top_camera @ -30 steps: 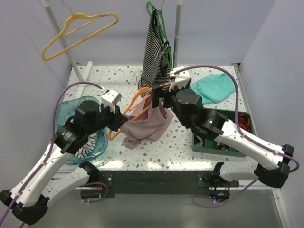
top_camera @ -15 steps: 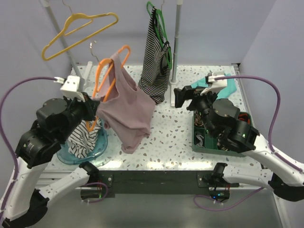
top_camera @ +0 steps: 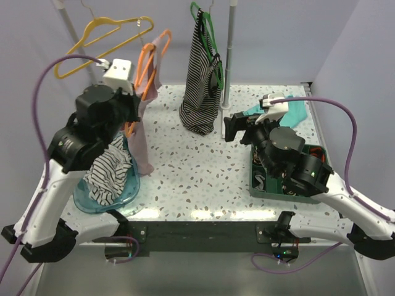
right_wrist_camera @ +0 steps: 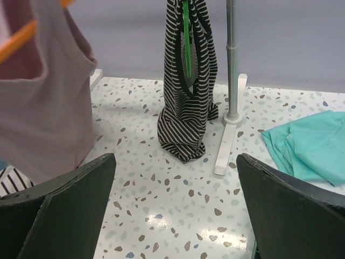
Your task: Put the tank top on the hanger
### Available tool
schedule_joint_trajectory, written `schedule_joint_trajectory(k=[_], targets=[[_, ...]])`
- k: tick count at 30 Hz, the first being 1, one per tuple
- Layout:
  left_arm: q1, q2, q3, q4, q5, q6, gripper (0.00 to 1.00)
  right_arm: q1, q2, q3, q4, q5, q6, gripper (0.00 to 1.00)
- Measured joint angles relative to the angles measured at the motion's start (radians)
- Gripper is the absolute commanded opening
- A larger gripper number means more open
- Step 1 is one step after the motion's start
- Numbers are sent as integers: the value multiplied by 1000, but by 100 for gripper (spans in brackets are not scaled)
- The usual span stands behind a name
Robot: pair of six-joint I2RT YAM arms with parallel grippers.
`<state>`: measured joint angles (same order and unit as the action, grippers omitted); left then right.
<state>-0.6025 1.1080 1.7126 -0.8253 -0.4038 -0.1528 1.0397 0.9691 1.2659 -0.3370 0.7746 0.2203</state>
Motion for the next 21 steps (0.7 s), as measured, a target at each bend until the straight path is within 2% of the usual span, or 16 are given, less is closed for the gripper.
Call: schedule_joint_trajectory(k=[5, 10, 21], targets=[[24, 87, -82, 0, 42, 13, 0, 0, -11, -21, -17, -34, 32, 99], [122, 159, -87, 27, 124, 19, 0, 0, -4, -106, -55, -98, 95, 99], [212, 401, 167, 70, 244, 34, 0, 0, 17, -176, -112, -146, 154, 99]])
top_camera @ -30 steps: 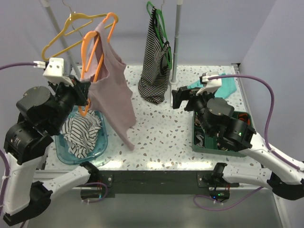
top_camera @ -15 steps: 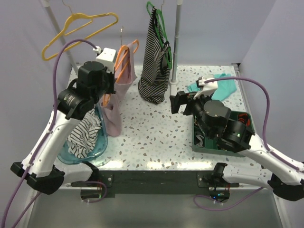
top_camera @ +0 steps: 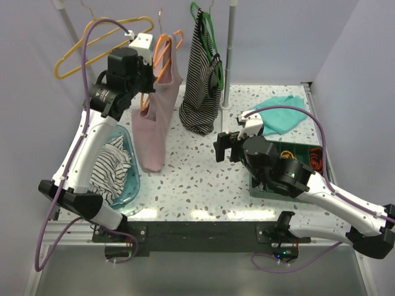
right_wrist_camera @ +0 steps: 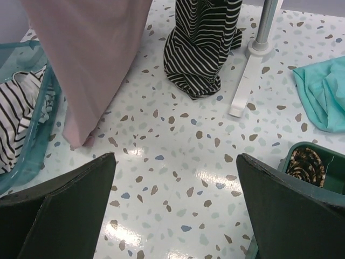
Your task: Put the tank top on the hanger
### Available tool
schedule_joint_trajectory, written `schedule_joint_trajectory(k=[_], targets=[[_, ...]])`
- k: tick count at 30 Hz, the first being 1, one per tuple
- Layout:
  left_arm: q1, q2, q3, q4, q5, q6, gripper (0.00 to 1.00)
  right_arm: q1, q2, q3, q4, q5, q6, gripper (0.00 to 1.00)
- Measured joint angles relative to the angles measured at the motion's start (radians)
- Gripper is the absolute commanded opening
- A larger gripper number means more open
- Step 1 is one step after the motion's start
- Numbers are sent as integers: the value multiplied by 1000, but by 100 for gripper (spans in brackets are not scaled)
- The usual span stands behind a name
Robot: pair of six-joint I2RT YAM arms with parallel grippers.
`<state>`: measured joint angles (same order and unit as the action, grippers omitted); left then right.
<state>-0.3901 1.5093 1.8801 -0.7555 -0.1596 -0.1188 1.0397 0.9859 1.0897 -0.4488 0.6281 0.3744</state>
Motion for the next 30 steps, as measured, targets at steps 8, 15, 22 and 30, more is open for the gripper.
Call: schedule_joint_trajectory(k=[8, 15, 22, 30], targets=[[31, 55, 151, 14, 32, 0, 0, 0, -1, -2, 0, 0, 3, 99], [56, 110, 250, 27, 58, 0, 0, 0, -1, -2, -1, 0, 4, 99], [87, 167, 262, 44, 101, -5, 0, 0, -25, -3, -9, 1, 8, 99], [116, 201, 237, 73, 159, -20, 0, 0, -41, -3, -14, 1, 15, 99]])
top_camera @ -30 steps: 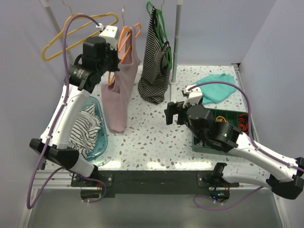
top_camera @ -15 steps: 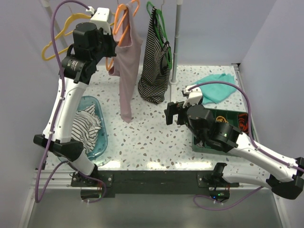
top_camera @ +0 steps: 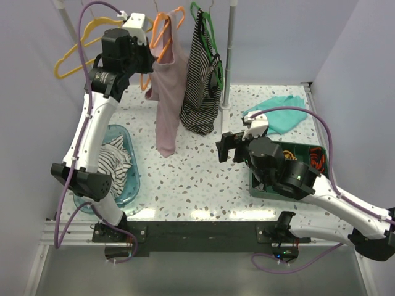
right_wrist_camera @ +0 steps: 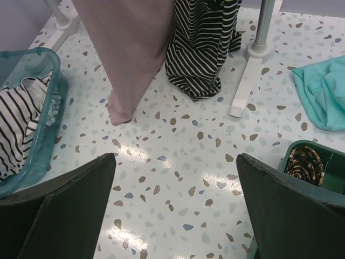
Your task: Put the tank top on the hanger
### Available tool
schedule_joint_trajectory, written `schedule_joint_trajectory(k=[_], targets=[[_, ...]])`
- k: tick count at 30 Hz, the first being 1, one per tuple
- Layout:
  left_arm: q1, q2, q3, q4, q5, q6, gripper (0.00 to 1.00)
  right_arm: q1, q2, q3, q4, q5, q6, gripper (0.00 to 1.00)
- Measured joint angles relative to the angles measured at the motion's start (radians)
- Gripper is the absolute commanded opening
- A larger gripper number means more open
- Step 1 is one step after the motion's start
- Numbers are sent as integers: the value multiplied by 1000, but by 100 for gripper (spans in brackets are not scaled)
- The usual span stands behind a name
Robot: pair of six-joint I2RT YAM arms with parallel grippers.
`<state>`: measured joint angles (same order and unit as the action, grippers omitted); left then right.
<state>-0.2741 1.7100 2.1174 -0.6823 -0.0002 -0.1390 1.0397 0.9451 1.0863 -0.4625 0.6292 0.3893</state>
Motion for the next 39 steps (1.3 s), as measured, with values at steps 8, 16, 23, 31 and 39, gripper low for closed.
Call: schedule_joint_trajectory(k=[8, 16, 23, 31, 39], targets=[[19, -1, -54, 37, 49, -8, 0, 0, -4, -2, -2, 0, 8, 99], [25, -20, -95, 94, 79, -11, 77, 0, -5, -12, -4, -1, 11, 99], [25, -154, -109, 146, 108, -27, 100, 0, -3, -13, -3, -12, 10, 99], [-163, -421, -318, 253, 134, -44, 100, 0, -3, -52, 5, 0, 3, 99], [-320, -634, -903, 364, 47, -103, 100, 0, -30, -138, -6, 38, 61, 99]])
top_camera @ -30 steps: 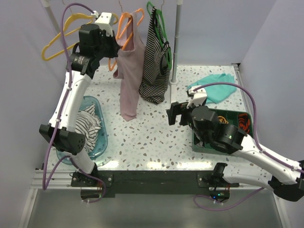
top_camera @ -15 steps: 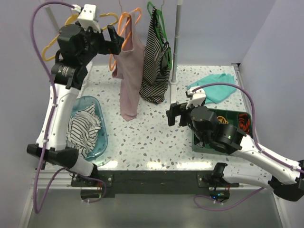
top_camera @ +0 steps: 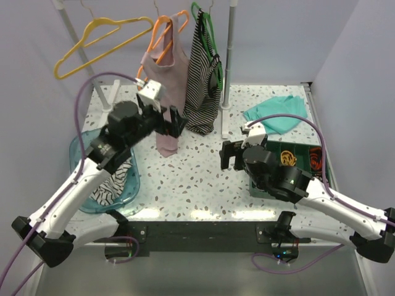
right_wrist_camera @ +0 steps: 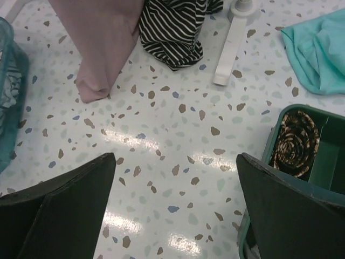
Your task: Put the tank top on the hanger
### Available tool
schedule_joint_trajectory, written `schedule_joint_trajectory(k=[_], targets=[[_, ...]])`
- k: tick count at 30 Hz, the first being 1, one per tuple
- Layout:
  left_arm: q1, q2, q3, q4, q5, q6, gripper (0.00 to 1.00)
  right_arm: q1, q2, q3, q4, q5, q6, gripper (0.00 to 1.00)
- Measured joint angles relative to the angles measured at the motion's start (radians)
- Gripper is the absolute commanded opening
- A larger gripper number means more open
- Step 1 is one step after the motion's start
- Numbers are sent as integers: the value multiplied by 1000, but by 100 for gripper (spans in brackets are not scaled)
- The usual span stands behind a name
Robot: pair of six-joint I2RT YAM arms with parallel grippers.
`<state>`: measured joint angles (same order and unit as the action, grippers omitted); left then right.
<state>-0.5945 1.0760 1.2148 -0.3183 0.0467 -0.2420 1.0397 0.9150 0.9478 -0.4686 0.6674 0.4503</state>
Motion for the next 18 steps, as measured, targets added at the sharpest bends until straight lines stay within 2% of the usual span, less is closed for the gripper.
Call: schedule_joint_trajectory(k=[4, 7, 11, 18], targets=[[-34, -58, -308, 40, -18, -72, 100, 0, -36, -82, -26, 16, 66, 99], [-38, -68, -447, 48, -51, -138, 100, 0, -60, -146, -42, 24, 117, 99], [-43, -70, -505, 85, -88, -182, 100, 0, -58, -194, -54, 24, 173, 99], [-43, -88, -515, 159, -132, -193, 100, 0, -57, -225, -53, 38, 238, 99]])
